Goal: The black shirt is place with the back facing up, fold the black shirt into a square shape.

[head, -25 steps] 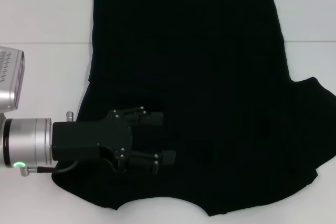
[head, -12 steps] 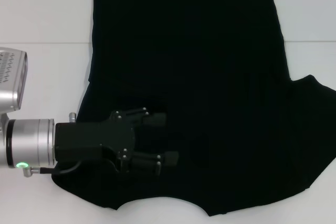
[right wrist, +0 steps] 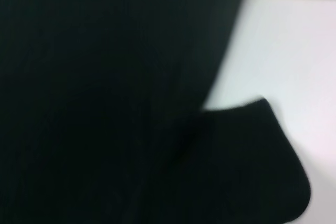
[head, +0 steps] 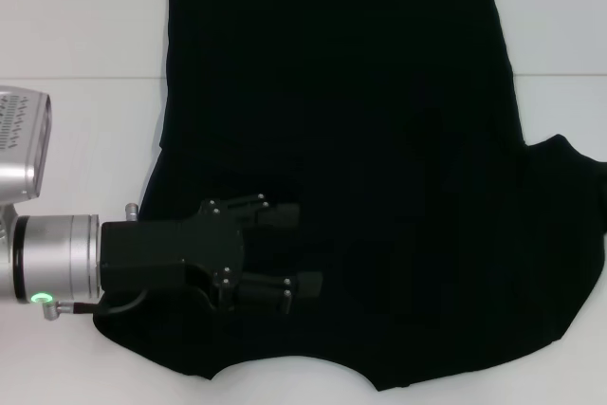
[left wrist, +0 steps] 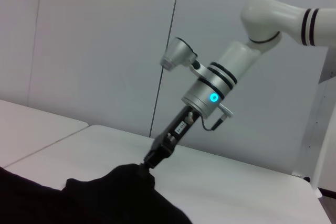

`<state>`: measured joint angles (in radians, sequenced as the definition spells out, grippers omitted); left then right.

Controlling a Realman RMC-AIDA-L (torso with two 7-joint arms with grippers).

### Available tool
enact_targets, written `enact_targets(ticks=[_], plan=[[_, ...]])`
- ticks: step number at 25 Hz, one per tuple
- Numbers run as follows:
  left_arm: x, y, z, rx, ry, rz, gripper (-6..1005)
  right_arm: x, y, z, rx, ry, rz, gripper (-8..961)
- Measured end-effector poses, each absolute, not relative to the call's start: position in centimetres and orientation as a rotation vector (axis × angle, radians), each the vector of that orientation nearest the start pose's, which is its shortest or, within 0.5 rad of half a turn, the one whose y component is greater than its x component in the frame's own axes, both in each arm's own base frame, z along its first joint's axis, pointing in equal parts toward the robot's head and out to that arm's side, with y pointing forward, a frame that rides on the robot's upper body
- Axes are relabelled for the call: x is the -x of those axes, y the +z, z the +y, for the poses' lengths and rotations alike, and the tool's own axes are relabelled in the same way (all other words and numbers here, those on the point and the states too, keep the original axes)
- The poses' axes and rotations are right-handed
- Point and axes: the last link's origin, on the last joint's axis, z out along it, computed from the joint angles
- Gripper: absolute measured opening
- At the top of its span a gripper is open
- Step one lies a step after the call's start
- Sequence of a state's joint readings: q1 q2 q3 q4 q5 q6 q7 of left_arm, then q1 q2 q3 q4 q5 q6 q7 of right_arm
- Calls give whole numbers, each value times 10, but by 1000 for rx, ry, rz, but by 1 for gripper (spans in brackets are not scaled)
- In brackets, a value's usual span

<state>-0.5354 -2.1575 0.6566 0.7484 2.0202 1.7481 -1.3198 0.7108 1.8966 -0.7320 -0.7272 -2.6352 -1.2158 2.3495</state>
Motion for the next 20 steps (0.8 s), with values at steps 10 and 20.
enact_targets(ticks=[10,20], plan=[[236,-5,307,2824,-881,-479,830,-231,28,435,2412,-271,1155,4],[243,2,306,2785,-884,-508,821,-175,-21,437,2502,-450,1018,4]])
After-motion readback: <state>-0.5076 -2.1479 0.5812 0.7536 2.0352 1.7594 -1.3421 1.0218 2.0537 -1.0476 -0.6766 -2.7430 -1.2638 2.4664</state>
